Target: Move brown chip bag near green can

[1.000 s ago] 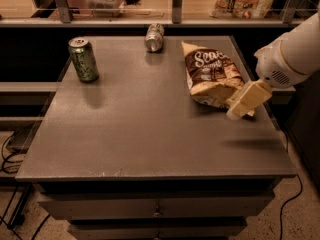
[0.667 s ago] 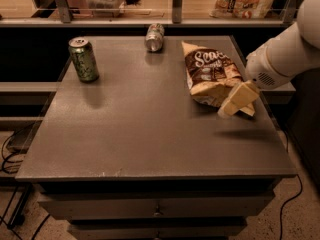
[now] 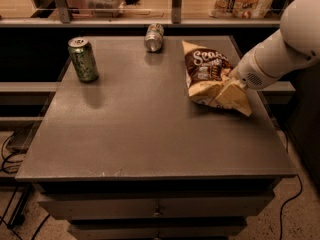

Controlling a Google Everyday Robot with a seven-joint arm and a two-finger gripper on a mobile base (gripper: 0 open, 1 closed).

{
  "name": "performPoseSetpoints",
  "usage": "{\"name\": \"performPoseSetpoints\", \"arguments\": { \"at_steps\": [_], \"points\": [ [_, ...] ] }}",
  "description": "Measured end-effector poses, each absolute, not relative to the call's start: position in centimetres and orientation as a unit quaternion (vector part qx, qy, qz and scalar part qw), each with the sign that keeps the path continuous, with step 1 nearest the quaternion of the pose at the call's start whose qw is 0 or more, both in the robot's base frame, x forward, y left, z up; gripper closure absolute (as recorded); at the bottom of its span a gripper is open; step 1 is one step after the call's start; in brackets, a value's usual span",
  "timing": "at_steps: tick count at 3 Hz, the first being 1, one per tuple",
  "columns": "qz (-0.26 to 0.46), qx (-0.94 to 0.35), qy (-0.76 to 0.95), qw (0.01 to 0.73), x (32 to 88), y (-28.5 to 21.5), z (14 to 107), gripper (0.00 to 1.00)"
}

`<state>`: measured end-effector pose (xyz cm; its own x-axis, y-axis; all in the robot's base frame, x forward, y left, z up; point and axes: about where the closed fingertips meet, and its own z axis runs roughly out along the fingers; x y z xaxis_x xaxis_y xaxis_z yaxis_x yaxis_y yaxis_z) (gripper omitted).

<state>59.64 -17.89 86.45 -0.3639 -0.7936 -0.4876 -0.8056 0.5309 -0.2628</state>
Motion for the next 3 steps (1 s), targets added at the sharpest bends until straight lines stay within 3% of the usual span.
{"name": "performPoseSetpoints", "arguments": {
  "at_steps": [2,3],
  "points": [
    [0.006,-0.525,0.784,0.331,60.6,-14.1,91.1,0.88],
    [0.011,-0.569,0.736,0.368,60.1,-9.7,95.2,1.0]
  ]
}}
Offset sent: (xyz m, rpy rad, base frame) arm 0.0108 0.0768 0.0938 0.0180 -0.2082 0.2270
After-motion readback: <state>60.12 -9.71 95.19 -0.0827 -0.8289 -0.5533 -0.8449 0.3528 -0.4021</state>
